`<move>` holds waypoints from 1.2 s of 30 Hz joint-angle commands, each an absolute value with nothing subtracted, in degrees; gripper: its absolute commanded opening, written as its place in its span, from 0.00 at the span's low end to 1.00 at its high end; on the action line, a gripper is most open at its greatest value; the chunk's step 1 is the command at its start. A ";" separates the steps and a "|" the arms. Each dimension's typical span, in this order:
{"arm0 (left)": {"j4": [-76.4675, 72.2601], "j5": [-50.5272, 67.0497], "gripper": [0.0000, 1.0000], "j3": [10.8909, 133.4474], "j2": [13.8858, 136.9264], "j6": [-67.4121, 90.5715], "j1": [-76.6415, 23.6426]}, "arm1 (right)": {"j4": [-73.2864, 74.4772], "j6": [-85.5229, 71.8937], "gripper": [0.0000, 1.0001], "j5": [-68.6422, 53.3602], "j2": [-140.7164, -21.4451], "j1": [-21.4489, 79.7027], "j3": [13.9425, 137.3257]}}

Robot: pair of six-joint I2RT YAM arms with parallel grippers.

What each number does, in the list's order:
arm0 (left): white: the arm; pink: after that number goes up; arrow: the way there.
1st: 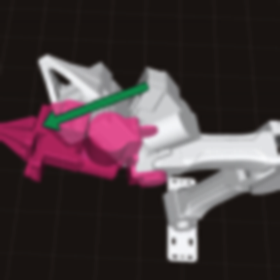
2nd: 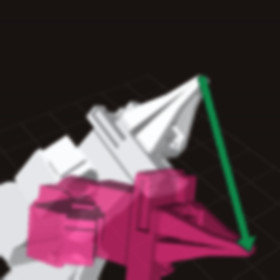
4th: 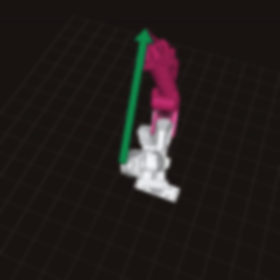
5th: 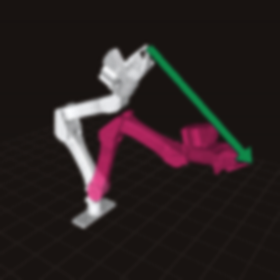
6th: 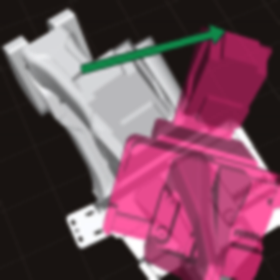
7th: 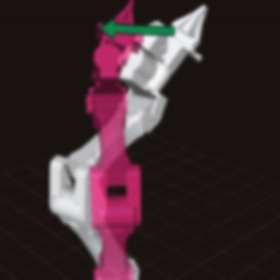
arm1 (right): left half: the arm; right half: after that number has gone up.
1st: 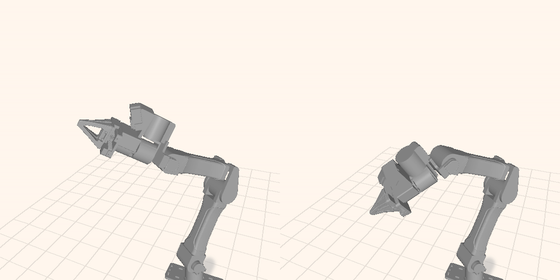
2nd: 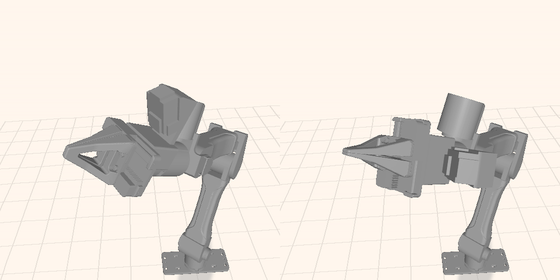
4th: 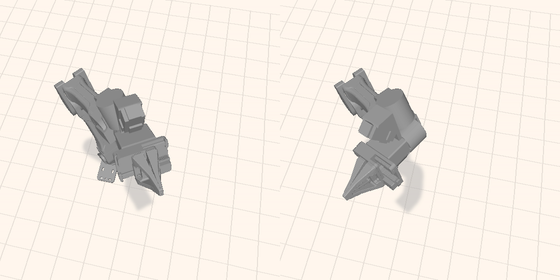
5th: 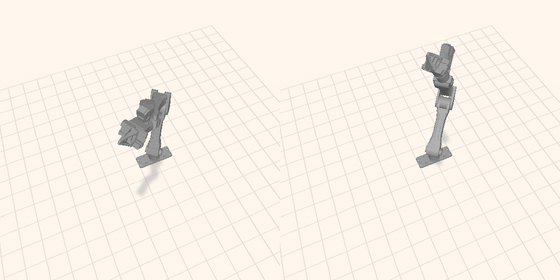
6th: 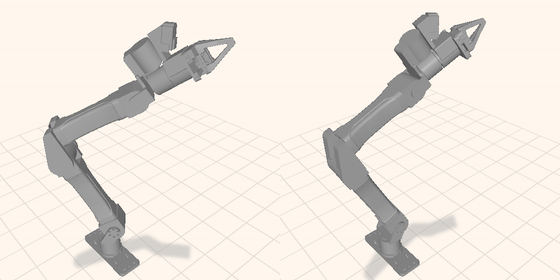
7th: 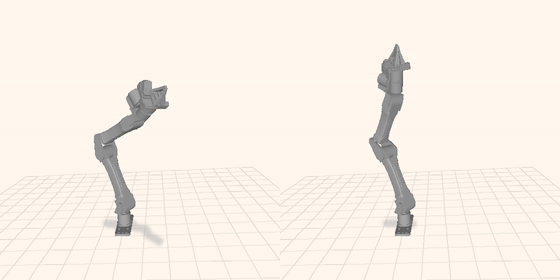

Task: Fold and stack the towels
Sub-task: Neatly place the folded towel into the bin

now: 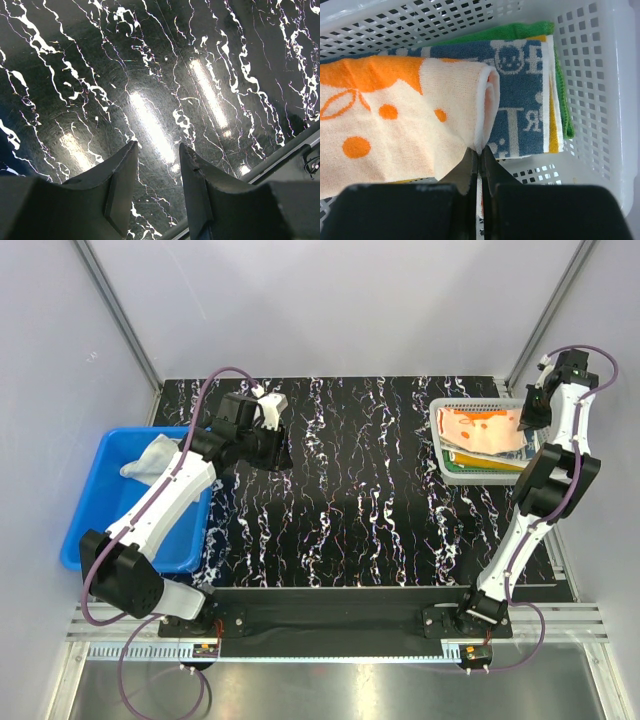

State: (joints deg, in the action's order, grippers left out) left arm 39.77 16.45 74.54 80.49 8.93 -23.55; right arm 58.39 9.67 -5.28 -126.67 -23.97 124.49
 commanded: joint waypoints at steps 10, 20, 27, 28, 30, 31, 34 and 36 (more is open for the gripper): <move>37.79 15.90 0.44 77.17 79.80 8.96 -23.47 | 54.93 8.53 0.00 -1.41 -125.42 -24.79 125.77; 37.18 16.35 0.44 76.46 79.98 8.96 -23.47 | 55.02 8.70 0.00 -0.44 -126.21 -25.93 126.12; 38.31 15.82 0.44 77.96 80.24 8.70 -23.55 | 56.68 7.21 0.37 4.39 -129.11 -26.10 130.94; 38.49 14.86 0.44 78.13 80.07 8.79 -23.55 | 57.99 6.25 0.46 4.66 -129.89 -26.10 131.91; 39.37 13.80 0.45 79.27 80.07 9.22 -23.55 | 60.02 3.71 0.65 4.75 -130.08 -26.10 134.54; 40.07 11.80 0.46 80.06 80.07 9.58 -23.55 | 60.29 3.00 0.71 3.96 -129.64 -26.10 134.91; 40.43 6.53 0.49 82.35 79.63 11.68 -23.38 | 59.24 0.36 1.00 1.33 -125.87 -24.62 133.34; 40.52 4.40 0.50 83.76 79.72 12.57 -22.59 | 57.49 -2.36 1.00 0.09 -121.48 -21.46 129.74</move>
